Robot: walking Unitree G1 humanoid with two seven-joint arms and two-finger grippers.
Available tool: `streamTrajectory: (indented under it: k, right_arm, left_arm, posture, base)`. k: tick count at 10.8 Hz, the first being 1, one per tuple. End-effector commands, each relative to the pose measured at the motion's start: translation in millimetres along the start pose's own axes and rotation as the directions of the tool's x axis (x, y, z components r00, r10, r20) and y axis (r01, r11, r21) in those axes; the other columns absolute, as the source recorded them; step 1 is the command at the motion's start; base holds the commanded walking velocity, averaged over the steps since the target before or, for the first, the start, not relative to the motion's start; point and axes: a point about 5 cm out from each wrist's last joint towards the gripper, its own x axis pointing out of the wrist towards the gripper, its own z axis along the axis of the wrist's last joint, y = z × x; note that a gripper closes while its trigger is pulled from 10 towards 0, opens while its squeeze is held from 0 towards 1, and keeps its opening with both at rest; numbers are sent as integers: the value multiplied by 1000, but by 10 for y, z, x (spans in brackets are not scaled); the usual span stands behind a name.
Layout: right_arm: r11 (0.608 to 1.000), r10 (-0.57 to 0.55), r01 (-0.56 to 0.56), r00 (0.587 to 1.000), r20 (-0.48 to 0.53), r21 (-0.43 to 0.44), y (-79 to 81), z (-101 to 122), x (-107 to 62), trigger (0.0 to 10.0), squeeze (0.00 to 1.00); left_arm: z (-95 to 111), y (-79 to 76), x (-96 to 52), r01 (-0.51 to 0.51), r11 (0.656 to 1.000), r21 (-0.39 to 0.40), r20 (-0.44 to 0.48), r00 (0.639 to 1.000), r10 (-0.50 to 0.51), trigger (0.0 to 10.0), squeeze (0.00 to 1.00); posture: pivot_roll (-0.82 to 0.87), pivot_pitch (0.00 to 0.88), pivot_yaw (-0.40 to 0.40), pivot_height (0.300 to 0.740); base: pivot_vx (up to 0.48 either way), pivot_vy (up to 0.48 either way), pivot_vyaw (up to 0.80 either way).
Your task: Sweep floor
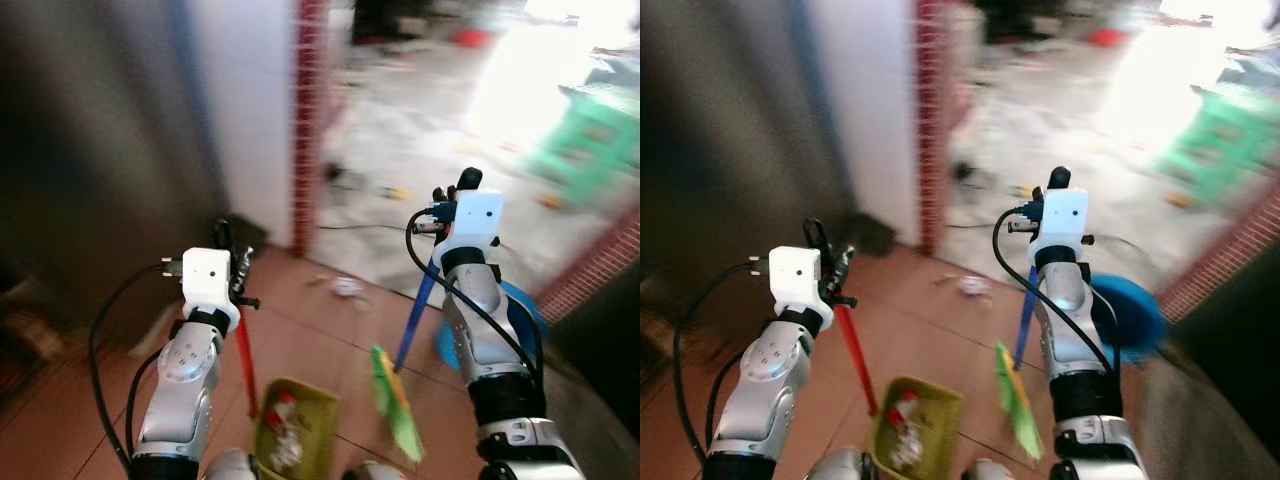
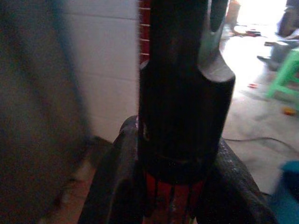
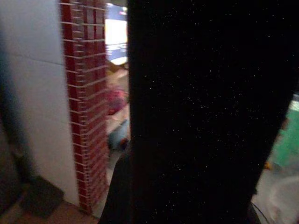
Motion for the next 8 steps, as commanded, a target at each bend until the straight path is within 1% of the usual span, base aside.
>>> streamTrajectory:
  k: [1, 4, 5, 7, 8]
  right_arm:
    - [1000, -14, 13, 1000, 16, 14, 0, 53, 52, 10000, 0]
    - [1000, -13, 13, 1000, -4, 13, 3, 21, 78, 10000, 0]
    - [1000, -13, 14, 1000, -9, 16, 8, 7, 79, 10000, 0]
    - [1000, -12, 13, 1000, -9, 22, 21, -11, 71, 10000, 0]
    - [1000, -13, 13, 1000, -11, 25, 21, -21, 65, 10000, 0]
  left_arm:
    - [157, -31, 49, 21, 1000, -13, 61, 998, -20, 10000, 0]
    - [191, -114, 133, 53, 999, -4, 65, 996, -53, 10000, 0]
    - [210, -143, 145, 66, 998, -3, 68, 996, -65, 10000, 0]
    - [220, -123, 147, 66, 998, 3, 64, 996, -66, 10000, 0]
    - [219, -109, 147, 65, 998, 7, 62, 996, -66, 10000, 0]
  posture:
    - [-70, 0, 12, 740]
    - [-63, 0, -12, 740]
    - [-61, 0, -14, 740]
    - [-59, 0, -10, 740]
    - [-57, 0, -10, 740]
  base:
    - [0, 0, -800]
    - [0, 0, -800]
    - [0, 240, -800]
    - [0, 480, -800]
    - [0, 480, -413]
